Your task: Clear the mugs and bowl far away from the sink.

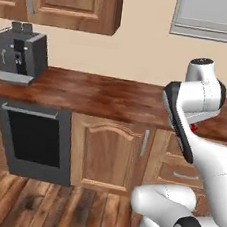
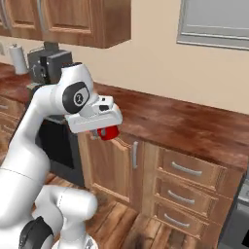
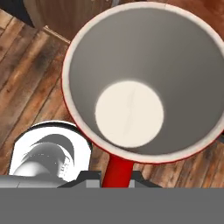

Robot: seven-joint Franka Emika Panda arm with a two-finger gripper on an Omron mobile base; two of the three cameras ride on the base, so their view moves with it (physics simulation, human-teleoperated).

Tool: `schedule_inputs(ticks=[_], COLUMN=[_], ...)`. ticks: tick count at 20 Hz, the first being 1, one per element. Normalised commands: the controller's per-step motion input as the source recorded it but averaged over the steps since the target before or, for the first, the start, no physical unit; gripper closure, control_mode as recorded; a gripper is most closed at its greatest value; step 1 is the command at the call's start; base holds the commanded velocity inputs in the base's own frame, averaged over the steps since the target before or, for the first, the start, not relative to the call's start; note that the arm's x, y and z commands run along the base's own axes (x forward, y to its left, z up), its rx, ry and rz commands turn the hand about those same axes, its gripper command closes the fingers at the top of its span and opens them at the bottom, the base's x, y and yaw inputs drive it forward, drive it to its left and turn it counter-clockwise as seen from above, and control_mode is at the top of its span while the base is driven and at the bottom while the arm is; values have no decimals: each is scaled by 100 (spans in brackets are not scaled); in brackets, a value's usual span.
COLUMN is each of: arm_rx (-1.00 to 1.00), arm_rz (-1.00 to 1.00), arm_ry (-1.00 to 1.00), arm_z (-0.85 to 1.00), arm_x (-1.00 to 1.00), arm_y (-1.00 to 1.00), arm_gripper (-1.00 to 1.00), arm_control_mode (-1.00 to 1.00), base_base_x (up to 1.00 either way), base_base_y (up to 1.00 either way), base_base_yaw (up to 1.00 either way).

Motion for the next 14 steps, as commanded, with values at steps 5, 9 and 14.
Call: schedule_inputs(ticks=[5,9,14], arm_rx=[0,0,0], arm_rz=[0,0,0], arm_ry=[0,0,0], arm_z=[0,0,0], arm_x=[0,0,0], arm_y=[0,0,0], arm_gripper=[100,100,100], arm_control_mode=[100,100,100], base_base_x=[15,79,82], base_base_y=[2,24,48], base_base_yaw=[-91,-22,-2])
